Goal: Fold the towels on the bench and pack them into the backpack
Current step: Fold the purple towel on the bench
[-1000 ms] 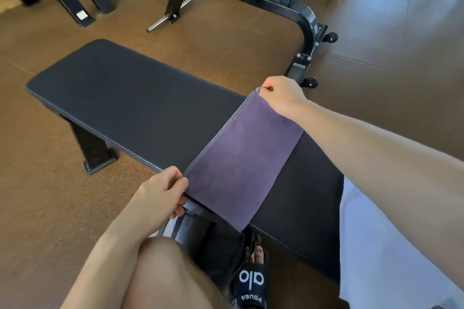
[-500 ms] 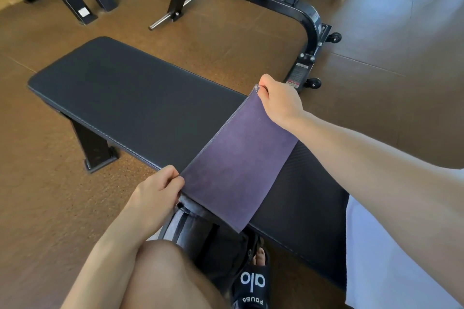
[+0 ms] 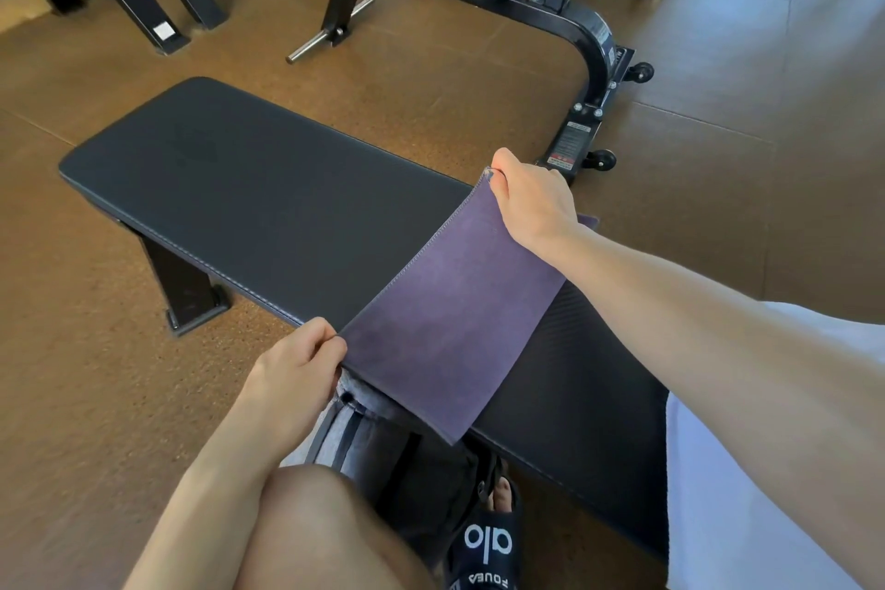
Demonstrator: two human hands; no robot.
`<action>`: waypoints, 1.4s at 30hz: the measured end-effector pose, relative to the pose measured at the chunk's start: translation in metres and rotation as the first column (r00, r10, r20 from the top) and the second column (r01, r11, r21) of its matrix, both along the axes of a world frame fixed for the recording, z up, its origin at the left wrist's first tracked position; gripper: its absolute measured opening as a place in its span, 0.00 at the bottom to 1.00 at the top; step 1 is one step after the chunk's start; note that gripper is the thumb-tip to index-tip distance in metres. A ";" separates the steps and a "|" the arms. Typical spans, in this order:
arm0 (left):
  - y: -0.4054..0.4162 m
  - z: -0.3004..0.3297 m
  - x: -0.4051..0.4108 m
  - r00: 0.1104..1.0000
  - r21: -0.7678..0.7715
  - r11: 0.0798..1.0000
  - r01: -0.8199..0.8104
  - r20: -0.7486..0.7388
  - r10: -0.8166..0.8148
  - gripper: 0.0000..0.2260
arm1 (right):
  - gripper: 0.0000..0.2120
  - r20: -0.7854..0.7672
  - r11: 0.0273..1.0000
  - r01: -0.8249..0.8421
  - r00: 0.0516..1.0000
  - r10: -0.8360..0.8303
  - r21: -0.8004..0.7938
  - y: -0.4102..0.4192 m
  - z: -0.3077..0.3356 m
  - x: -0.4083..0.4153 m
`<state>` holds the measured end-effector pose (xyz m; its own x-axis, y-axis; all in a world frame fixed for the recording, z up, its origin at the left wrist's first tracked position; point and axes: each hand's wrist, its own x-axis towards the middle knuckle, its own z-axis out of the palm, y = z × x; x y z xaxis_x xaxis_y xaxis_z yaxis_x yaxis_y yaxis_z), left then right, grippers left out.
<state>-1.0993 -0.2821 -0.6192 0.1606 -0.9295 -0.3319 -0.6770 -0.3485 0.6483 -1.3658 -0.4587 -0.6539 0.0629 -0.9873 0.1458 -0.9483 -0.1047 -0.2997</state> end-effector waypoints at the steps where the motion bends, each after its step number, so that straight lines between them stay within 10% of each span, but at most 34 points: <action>1: 0.000 -0.001 0.000 1.000 0.005 1.000 0.003 0.005 -0.003 0.10 | 0.09 -0.009 1.000 -0.006 1.000 0.006 0.012 -0.001 0.000 0.000; 11: -0.001 -0.009 0.002 0.998 0.034 0.999 0.009 0.060 -0.011 0.10 | 0.13 -0.184 0.998 -0.006 0.983 0.017 0.060 -0.006 0.002 0.004; 20: 0.000 -0.005 -0.004 0.995 -0.064 0.997 -0.037 0.090 0.042 0.06 | 0.03 -0.097 0.914 -0.038 0.995 -0.002 -0.404 0.039 0.028 0.026; 27: 0.001 -0.001 -0.007 0.998 -0.081 0.995 -0.050 0.038 0.053 0.04 | 0.12 0.152 0.950 -0.262 0.946 0.288 -0.167 0.199 0.040 0.062; 33: 0.003 0.003 -0.008 0.999 -0.097 0.995 -0.013 -0.034 0.010 0.05 | 0.33 -0.175 0.922 -0.385 0.906 0.385 0.037 0.259 0.009 0.066; 42: 0.024 0.024 -0.020 0.957 -0.054 0.963 0.265 -0.111 -0.269 0.14 | 0.17 -0.154 0.925 -0.335 0.938 0.310 -0.177 0.269 0.010 0.025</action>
